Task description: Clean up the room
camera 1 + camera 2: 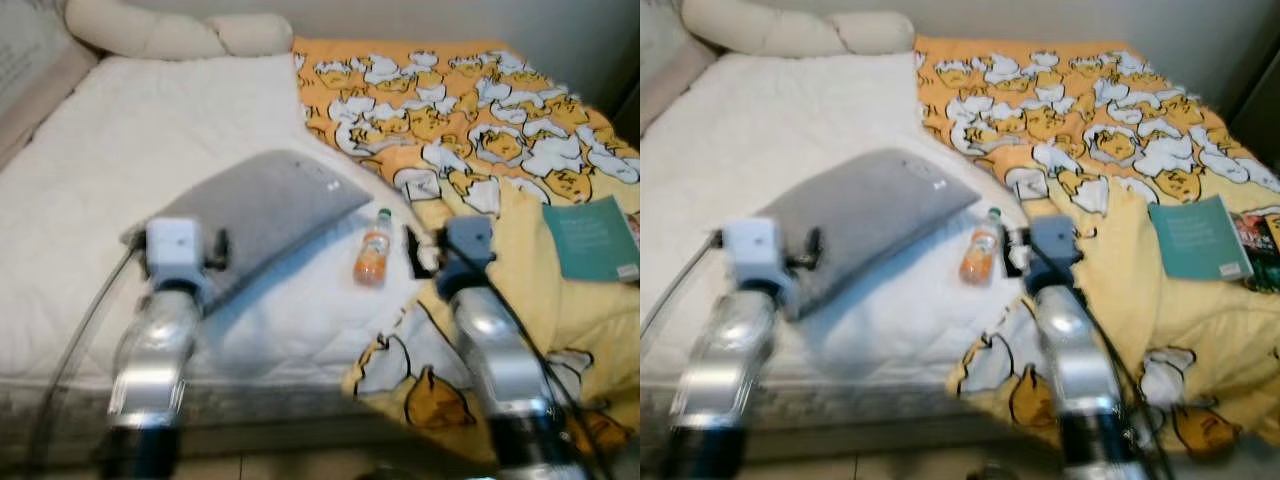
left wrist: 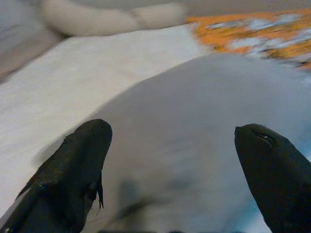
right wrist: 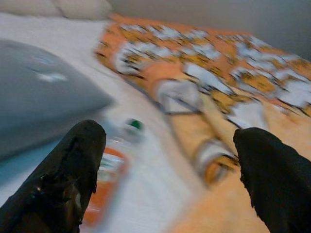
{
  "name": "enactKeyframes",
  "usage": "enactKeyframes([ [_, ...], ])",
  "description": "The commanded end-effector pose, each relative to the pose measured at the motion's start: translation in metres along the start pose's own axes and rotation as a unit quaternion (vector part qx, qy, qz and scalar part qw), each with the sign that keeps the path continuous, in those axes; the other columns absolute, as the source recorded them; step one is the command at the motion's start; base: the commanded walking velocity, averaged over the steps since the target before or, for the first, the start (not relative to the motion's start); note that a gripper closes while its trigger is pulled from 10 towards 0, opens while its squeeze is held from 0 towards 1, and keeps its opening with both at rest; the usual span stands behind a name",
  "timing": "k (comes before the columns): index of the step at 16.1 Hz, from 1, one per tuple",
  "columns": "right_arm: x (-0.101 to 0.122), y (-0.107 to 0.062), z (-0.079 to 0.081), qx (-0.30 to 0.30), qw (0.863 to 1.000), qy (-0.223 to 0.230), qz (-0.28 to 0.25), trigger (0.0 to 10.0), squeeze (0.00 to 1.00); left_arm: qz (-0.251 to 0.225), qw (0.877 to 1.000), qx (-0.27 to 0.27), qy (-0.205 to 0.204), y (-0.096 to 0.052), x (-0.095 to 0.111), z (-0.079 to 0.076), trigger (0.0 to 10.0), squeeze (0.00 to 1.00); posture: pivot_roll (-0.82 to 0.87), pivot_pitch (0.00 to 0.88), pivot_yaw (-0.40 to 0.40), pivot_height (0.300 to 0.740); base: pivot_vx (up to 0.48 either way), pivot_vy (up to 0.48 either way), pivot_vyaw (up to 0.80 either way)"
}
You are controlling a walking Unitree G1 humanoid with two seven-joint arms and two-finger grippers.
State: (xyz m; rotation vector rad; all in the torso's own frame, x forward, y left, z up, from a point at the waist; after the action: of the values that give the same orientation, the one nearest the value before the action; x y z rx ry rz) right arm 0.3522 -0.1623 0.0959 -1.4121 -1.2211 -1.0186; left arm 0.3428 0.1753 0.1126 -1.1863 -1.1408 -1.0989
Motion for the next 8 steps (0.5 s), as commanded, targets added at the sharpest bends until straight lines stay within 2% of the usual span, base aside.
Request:
enactKeyframes([
  [1,0.006,0.001,0.003,0.004,1.000,-0.001,-0.008,10.0,1.00,-0.004,1.000,0.006,0.013,0.002,0.003,0.005,10.0,0.00,-0.03,0.000,-0.017,0.740,0.304,0.000,0.00],
  [6,0.002,0.000,0.009,0.017,1.000,-0.005,-0.003,10.0,1.00,-0.003,1.000,0.006,0.027,0.000,0.002,0.009,10.0,0.00,-0.02,0.000,-0.017,0.740,0.300,0.000,0.00],
  [8,0.000,0.000,0.020,0.045,0.999,-0.020,0.000,10.0,1.00,-0.004,0.999,0.008,0.035,0.000,0.002,0.013,10.0,0.00,-0.01,0.000,-0.016,0.740,0.277,0.000,0.71],
])
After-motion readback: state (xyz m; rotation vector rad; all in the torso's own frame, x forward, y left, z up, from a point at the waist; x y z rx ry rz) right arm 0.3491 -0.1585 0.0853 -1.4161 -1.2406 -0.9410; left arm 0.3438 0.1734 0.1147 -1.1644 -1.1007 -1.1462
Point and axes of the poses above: a point about 5 cm out from each wrist's last joint towards the gripper, its own y axis pointing out of the wrist towards the gripper, its own x axis along the axis of the wrist's last joint, z = x × y, the point moved 5 cm from there along y, pointing out of the wrist towards the gripper, and after that the axes turned 5 degrees about -y, right-handed, at the moved point
